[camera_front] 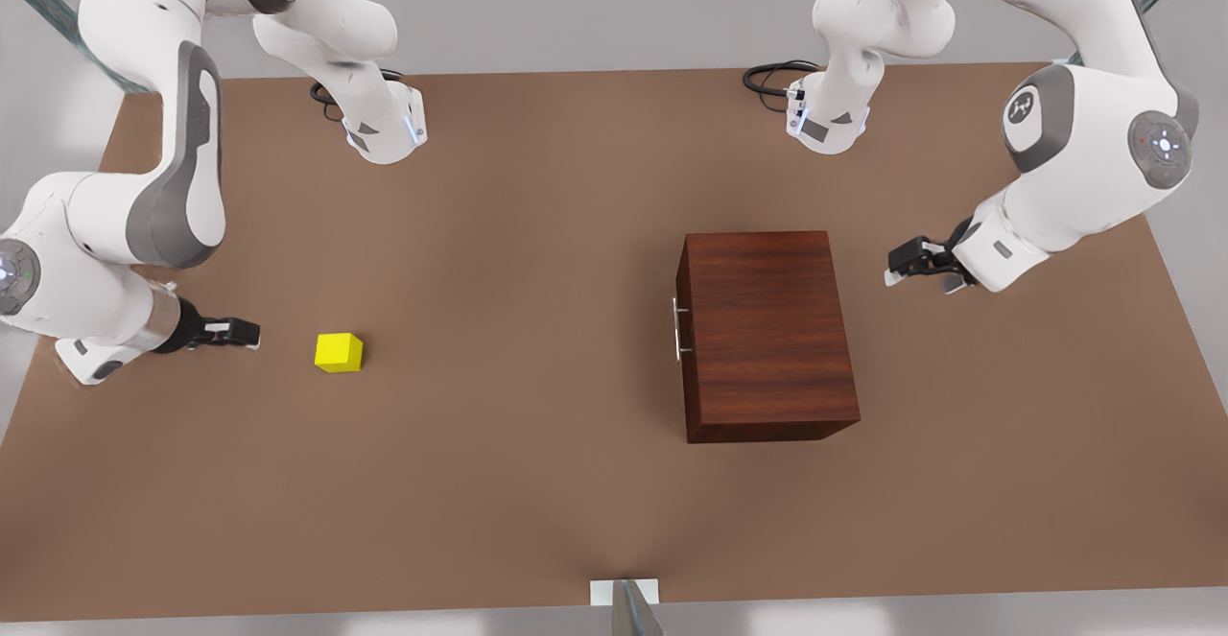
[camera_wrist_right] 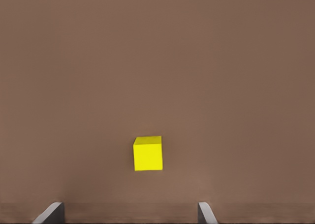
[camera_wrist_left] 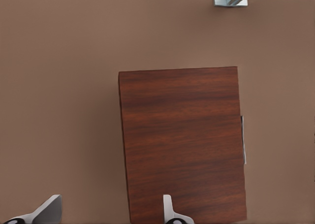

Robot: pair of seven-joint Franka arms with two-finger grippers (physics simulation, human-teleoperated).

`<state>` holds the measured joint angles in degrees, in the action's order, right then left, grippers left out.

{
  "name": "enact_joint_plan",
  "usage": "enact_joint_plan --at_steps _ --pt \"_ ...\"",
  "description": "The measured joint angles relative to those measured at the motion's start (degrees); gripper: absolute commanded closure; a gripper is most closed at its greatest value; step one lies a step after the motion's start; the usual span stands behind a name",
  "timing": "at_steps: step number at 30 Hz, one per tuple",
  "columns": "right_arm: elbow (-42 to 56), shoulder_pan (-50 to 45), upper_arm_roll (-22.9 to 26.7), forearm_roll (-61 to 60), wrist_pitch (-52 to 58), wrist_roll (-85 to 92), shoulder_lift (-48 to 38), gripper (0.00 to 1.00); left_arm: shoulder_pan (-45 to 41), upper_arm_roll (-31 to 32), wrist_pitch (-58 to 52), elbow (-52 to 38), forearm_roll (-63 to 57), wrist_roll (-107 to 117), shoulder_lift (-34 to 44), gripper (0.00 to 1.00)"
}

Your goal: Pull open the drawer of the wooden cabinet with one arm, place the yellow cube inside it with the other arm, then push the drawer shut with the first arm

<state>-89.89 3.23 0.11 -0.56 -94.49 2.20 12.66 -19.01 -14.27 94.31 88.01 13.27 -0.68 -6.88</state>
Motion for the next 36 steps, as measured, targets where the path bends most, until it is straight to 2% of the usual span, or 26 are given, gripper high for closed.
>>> enact_joint_plan --at_steps 2,4,5,9,12,14,17,22,36 --pt "-7.81 0.04 -0.01 -0.04 -4.09 -0.04 -4.63 0.00 0.23 -0.04 0.86 -0.14 -0.39 0.29 -0.02 0.00" --pt "-9.86 0.03 -0.02 -0.04 -7.02 -0.08 -5.84 0.00 -1.05 -0.09 1.21 -1.17 -1.92 1.25 -1.49 0.00" --pt "-10.18 0.03 -0.03 -0.03 -8.15 -0.10 -6.05 0.00 -3.99 -0.14 1.15 -4.06 -2.96 2.27 -3.86 0.00" --pt "-10.35 0.10 0.11 -0.02 -11.20 -0.17 -6.19 0.00 -24.73 0.06 1.11 -12.62 -8.81 8.00 -14.35 0.00" --pt "-9.91 0.06 0.41 0.01 -12.48 -1.29 -6.21 0.00 -30.02 1.76 0.77 -21.15 -12.28 14.64 -24.10 0.00" --pt "-9.59 -0.55 1.63 -0.12 -12.89 -3.69 -6.15 0.00 -32.58 2.00 0.61 -23.10 -14.69 19.70 -28.51 0.00" --pt "-9.56 0.32 2.76 -0.53 -13.17 -9.41 -5.65 0.00 -33.94 1.78 0.70 -25.07 -17.72 26.97 -33.91 0.00" --pt "-9.47 -0.23 2.55 -0.78 -16.25 -24.05 -2.33 0.00 -35.86 1.93 1.06 -23.47 -22.00 36.86 -37.85 0.00" --pt "-9.19 -0.89 2.27 -0.73 -23.09 -56.64 -0.61 0.00 -37.43 0.84 4.93 -24.05 -29.19 54.59 -42.92 0.00"
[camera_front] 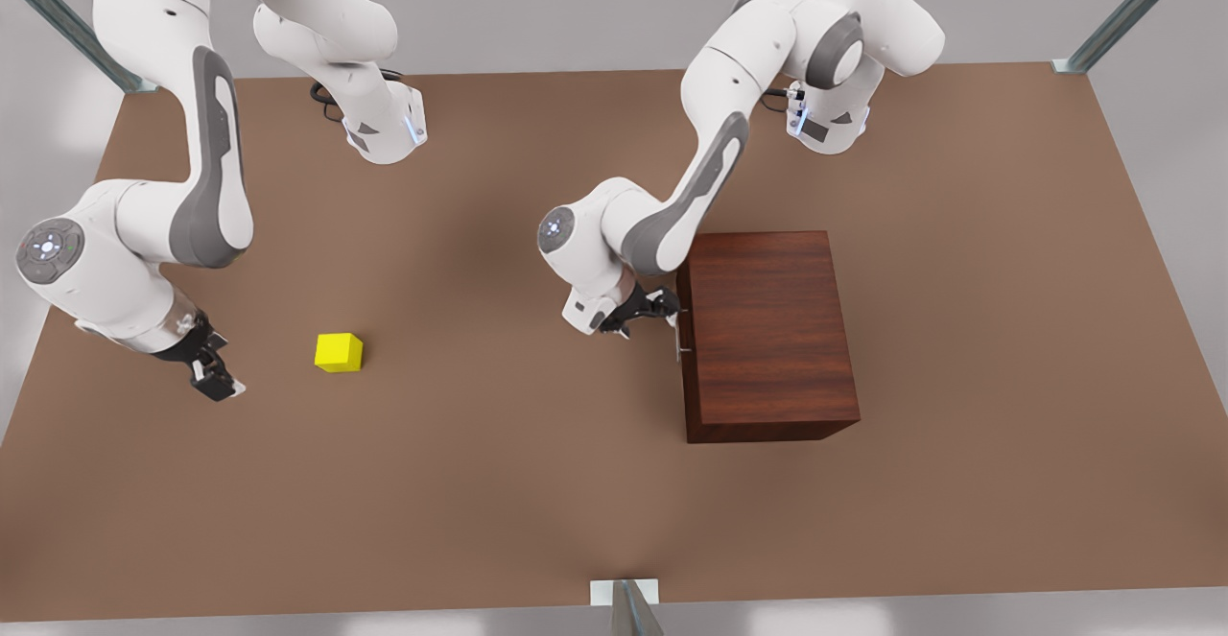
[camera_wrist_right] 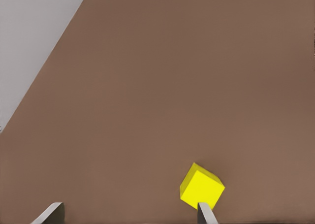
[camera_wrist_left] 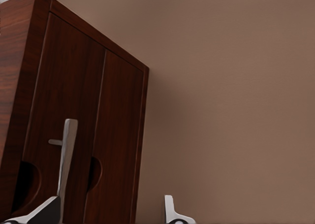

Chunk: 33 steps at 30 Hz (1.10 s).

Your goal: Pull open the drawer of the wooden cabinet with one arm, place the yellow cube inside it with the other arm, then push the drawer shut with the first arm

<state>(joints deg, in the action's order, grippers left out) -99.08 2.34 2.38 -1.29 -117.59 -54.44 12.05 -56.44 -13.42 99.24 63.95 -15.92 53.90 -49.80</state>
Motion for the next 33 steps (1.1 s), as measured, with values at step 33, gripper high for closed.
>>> enact_joint_plan --at_steps 33 --pt "0.18 -0.41 -0.01 0.15 -0.70 -23.62 0.22 0.00 -0.21 0.26 4.18 -1.01 0.37 9.20 -1.48 0.00"
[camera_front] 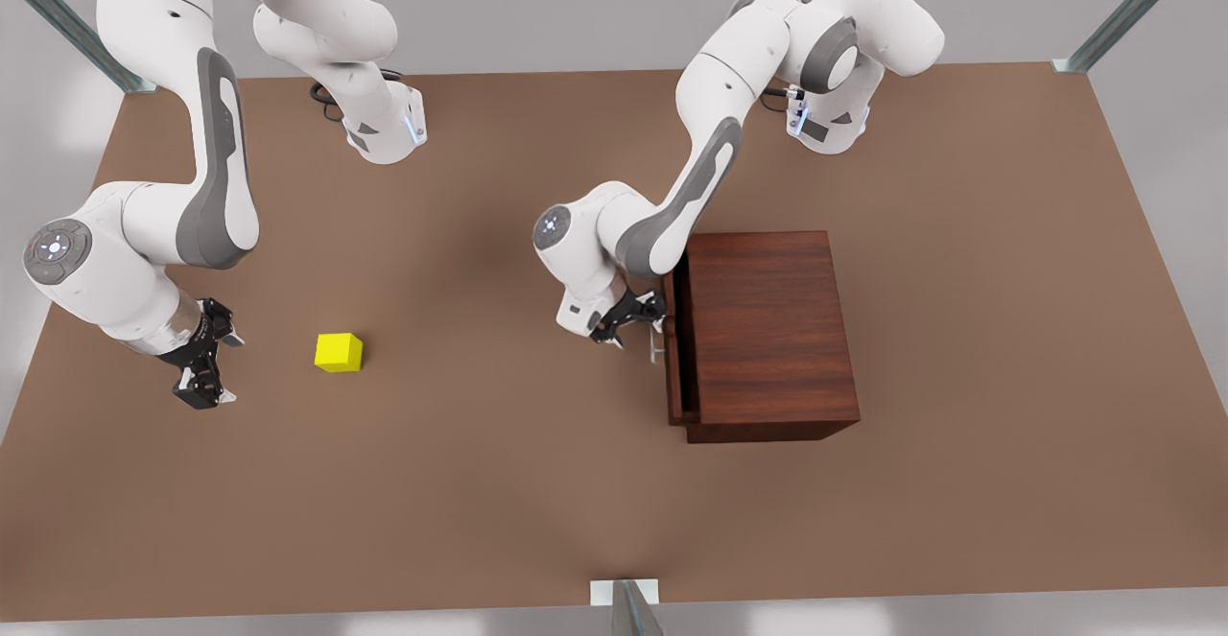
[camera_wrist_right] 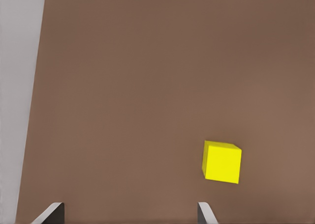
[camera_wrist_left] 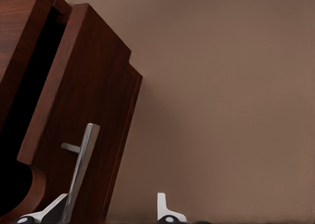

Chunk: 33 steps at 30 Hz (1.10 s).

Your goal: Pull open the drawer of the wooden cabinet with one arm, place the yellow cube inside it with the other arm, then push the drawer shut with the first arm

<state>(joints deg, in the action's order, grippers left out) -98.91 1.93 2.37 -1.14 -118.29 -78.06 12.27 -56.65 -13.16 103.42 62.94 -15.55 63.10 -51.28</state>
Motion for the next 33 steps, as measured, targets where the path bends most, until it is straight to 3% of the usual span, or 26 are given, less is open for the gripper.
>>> enact_joint_plan --at_steps 33 --pt "0.09 -0.09 -0.09 0.17 0.00 -3.71 0.00 0.00 0.08 3.34 2.81 -3.62 1.81 -2.76 -0.24 0.00"
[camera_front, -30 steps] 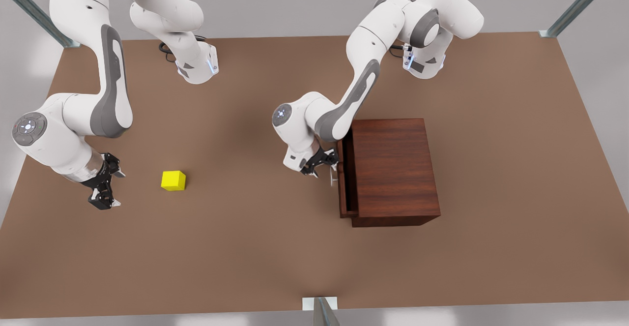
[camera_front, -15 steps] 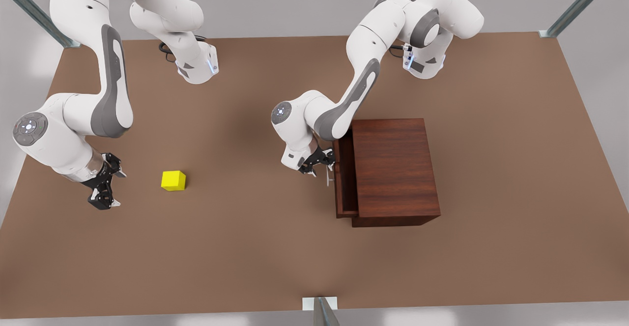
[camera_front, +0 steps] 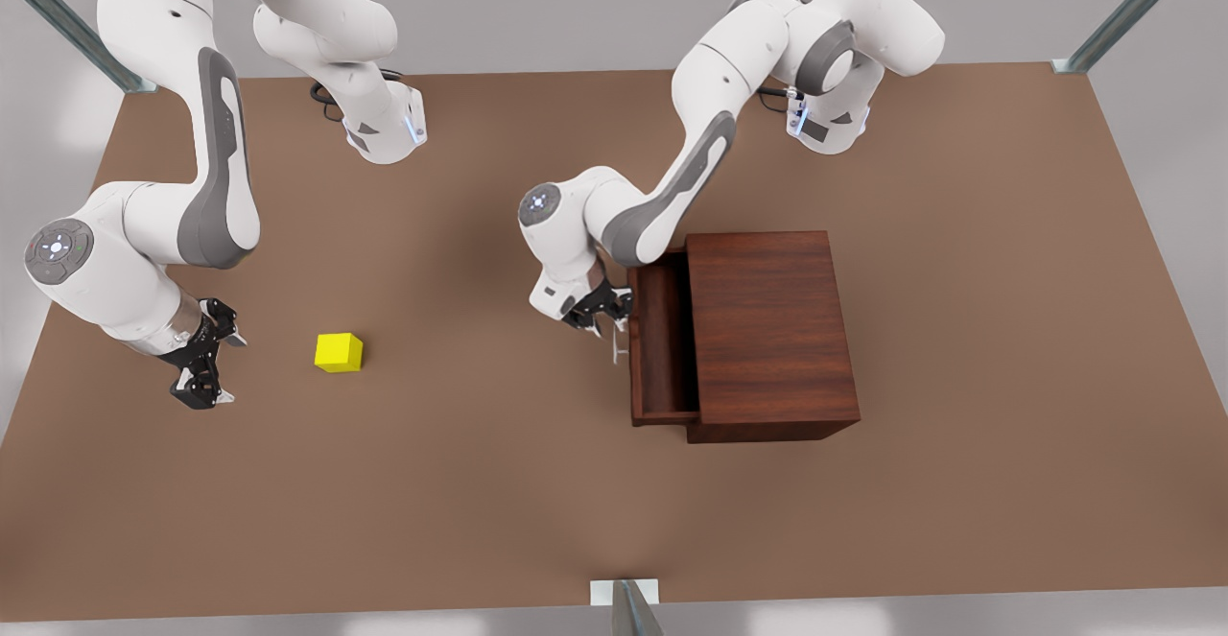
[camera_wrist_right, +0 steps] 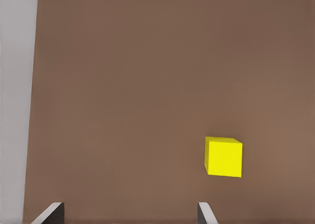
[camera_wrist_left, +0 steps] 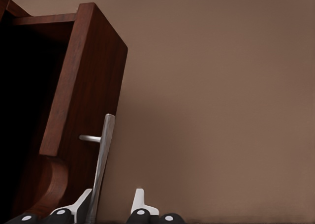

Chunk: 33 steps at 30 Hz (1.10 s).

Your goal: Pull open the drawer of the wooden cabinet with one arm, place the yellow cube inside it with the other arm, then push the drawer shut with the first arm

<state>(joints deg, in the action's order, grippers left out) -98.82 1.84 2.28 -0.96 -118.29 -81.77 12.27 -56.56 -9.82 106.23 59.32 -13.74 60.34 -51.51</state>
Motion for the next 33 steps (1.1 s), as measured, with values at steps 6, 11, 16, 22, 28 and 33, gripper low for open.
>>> enact_joint_plan --at_steps 6,11,16,22,28,33 --pt "0.00 0.00 0.00 0.00 0.00 -0.20 0.00 0.00 -5.70 0.06 -10.03 -13.40 5.00 0.75 3.76 0.00" --pt "0.80 -4.76 0.00 1.67 0.49 -0.63 2.91 0.00 10.96 0.08 -23.42 -11.79 10.18 -1.49 15.00 0.00" --pt "-7.08 -5.05 0.21 2.46 -1.01 -1.76 1.73 0.00 36.25 -0.84 -21.90 25.12 20.10 -9.73 39.84 0.00" --pt "-23.68 -3.39 0.46 2.32 -10.07 -2.67 -7.45 0.00 39.39 -0.89 -17.67 29.10 22.74 -17.69 41.26 0.00" --pt "-27.50 -4.22 0.16 2.22 -16.86 -3.55 -4.61 0.00 39.53 -0.96 -17.64 28.36 23.29 -23.44 41.34 0.00" --pt "-27.80 -4.12 0.02 2.93 -20.12 -4.13 -0.06 0.00 39.94 -0.94 -17.85 28.13 23.40 -26.97 41.34 0.00"
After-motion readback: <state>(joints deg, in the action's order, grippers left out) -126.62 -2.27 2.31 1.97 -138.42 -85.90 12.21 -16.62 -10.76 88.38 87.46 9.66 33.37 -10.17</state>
